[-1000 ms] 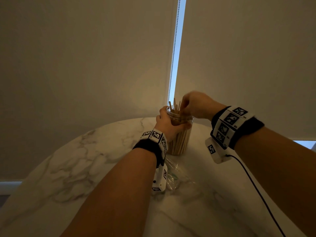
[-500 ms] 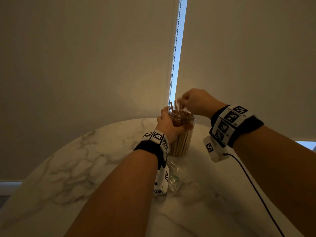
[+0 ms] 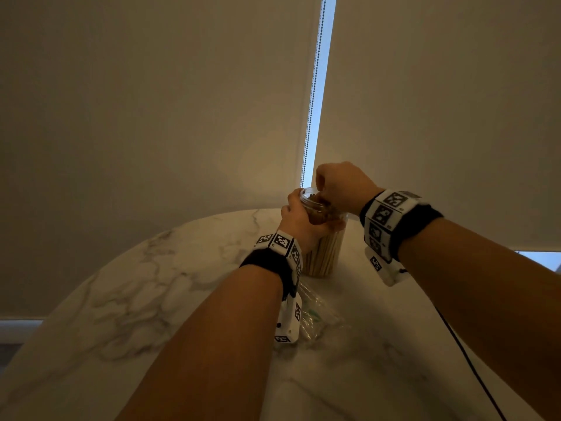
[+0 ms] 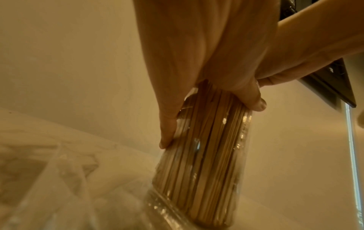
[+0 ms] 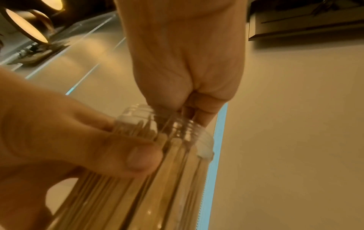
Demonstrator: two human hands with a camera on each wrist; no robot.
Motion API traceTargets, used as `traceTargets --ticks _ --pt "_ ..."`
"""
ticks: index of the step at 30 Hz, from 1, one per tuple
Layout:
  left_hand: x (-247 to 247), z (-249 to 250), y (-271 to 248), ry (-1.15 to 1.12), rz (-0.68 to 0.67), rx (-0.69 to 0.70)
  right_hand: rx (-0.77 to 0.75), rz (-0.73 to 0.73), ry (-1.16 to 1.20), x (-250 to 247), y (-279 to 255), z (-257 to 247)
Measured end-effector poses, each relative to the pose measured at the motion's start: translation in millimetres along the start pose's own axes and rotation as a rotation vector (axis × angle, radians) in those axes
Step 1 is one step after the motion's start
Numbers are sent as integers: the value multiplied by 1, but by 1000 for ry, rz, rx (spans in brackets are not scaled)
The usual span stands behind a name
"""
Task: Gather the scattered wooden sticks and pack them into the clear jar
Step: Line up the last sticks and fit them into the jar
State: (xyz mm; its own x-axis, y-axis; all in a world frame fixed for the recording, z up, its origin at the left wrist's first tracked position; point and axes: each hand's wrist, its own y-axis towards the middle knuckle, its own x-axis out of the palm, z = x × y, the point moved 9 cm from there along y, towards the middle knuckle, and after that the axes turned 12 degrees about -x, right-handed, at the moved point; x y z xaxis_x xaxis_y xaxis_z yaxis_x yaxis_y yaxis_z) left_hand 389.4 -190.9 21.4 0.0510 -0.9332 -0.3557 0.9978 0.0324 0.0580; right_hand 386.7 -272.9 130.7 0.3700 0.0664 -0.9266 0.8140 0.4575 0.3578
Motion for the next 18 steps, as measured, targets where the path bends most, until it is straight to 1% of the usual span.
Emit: traceTargets --ticks 1,2,4,6,8,11,13,15,16,18 --pt "0 -1 0 -3 1 0 10 -19 24 -1 2 -1" --pt "0 -1 0 -5 0 -2 40 -71 79 0 2 2" --pt "1 -1 0 -3 -8 -4 115 -220 221 2 -1 10" --pt "0 -1 0 5 -9 2 106 -311 296 1 -7 9" --pt "-1 0 -1 15 -4 5 53 -285 213 1 -5 7" --pt "-1 1 -3 11 5 4 12 -183 56 5 1 3" --pt "-1 2 -4 12 2 -4 -13 -216 41 6 2 -2" --pt "0 1 -3 18 -6 -10 -10 -290 89 3 -1 -1" --pt "0 0 -3 16 -8 -12 13 -326 149 1 -3 1" --pt "-1 -1 -2 -1 -6 -15 71 -384 375 -1 -9 6"
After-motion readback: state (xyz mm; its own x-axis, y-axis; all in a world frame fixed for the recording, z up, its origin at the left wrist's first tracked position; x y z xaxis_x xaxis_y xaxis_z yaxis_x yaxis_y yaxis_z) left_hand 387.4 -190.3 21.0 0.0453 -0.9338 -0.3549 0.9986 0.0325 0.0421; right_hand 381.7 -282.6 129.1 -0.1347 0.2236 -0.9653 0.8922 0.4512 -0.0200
